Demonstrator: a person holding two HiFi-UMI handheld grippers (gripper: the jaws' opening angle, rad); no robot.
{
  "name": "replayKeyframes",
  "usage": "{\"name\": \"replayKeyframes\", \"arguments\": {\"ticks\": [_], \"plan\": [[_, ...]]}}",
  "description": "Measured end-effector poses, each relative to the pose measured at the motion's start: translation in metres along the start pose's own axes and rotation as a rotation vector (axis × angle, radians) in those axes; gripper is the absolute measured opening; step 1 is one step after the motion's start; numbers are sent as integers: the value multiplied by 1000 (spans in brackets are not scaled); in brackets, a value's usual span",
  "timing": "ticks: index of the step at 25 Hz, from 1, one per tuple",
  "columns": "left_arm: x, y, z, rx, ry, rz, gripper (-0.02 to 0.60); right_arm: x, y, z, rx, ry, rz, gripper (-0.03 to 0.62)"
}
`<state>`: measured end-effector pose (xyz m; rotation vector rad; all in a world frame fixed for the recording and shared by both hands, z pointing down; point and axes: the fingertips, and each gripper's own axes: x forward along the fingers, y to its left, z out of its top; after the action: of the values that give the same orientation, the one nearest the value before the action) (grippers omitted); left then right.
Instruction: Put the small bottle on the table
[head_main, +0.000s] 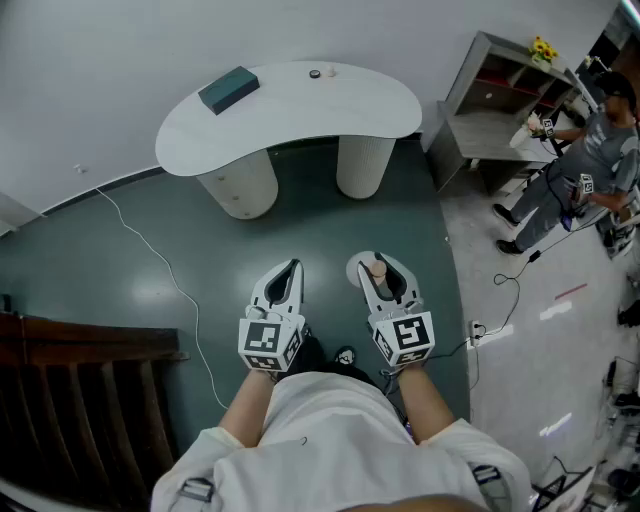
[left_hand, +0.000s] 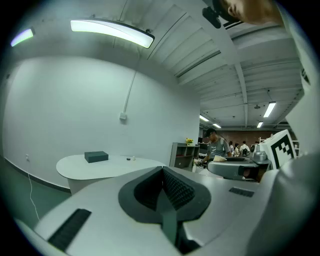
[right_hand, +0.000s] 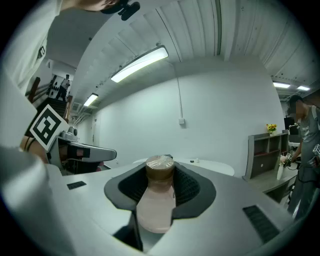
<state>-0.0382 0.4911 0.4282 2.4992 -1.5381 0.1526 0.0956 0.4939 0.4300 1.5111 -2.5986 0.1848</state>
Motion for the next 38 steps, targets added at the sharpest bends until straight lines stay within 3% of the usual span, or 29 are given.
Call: {"name": "replayKeyframes", "arguments": {"ticks": [7, 20, 29, 38], "plan": [[7, 15, 1, -1, 13, -26, 18, 16, 3, 2, -3, 8, -27, 130], [32, 89, 8, -31, -6, -97, 18, 81, 29, 5, 9, 14, -55, 130], [41, 128, 4, -61, 12, -85, 18, 118, 39, 16, 5, 17, -56, 130], [84, 157, 10, -55, 18, -50, 18, 164, 11, 18, 9, 25, -49, 130]]}}
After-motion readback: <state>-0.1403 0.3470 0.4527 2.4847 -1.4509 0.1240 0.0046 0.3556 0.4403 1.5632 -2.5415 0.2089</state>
